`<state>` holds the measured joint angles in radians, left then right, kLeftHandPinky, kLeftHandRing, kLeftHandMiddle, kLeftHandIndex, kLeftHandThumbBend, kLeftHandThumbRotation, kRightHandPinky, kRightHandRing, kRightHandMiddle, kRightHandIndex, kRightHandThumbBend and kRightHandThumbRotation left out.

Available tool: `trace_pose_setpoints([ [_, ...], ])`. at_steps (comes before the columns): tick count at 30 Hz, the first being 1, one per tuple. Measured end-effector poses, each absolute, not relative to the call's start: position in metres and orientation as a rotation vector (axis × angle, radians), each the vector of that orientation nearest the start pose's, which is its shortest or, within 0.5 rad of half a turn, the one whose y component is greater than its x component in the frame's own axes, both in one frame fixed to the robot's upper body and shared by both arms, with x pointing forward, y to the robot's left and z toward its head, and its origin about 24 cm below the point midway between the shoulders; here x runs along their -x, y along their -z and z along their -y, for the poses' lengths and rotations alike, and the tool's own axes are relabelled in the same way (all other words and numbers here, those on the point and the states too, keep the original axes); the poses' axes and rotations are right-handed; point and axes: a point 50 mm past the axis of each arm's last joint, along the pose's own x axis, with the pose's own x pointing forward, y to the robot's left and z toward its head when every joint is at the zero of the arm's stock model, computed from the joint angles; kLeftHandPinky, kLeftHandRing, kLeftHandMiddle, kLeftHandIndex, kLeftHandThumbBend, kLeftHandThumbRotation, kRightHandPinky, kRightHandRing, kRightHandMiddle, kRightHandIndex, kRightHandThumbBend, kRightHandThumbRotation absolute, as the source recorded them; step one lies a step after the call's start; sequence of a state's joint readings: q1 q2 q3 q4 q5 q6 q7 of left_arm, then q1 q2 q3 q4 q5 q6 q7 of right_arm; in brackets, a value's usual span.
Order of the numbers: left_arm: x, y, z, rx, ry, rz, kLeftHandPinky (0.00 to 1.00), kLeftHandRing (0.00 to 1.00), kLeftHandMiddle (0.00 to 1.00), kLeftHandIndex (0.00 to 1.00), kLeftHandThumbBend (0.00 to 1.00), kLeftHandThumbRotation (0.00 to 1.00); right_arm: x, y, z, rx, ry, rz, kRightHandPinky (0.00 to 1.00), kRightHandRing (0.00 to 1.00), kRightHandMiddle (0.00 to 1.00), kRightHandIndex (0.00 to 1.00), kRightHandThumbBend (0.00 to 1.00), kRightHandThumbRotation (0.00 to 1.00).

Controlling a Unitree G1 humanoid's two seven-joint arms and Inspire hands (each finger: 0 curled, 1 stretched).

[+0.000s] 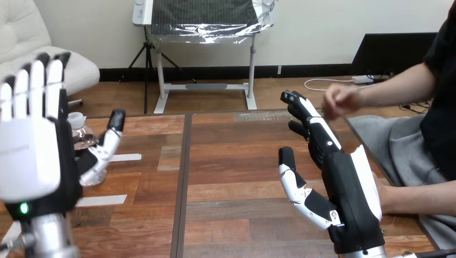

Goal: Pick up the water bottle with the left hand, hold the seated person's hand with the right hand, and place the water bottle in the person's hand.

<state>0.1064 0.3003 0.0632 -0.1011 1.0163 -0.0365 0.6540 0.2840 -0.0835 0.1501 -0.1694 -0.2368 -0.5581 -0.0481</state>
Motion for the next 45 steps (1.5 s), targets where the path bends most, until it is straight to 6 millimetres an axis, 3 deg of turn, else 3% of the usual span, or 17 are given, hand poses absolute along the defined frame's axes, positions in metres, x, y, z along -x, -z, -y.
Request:
trace_pose_setpoints([
  [24, -0.271, -0.082, -0.262, -1.438, -0.506, 0.223, 0.99, 0.95, 0.97, 0.92, 0.51, 1.0, -0.186, -0.07, 0.13, 0.244, -0.131, 0.458, 0.91, 0.95, 0.97, 0.9, 0.03, 0.0],
  [45, -0.303, -0.062, -0.268, -1.507, -0.375, 0.083, 0.97, 0.94, 0.96, 0.94, 0.51, 1.0, -0.189, -0.071, 0.13, 0.249, -0.139, 0.46, 0.91, 0.94, 0.95, 0.88, 0.04, 0.0],
])
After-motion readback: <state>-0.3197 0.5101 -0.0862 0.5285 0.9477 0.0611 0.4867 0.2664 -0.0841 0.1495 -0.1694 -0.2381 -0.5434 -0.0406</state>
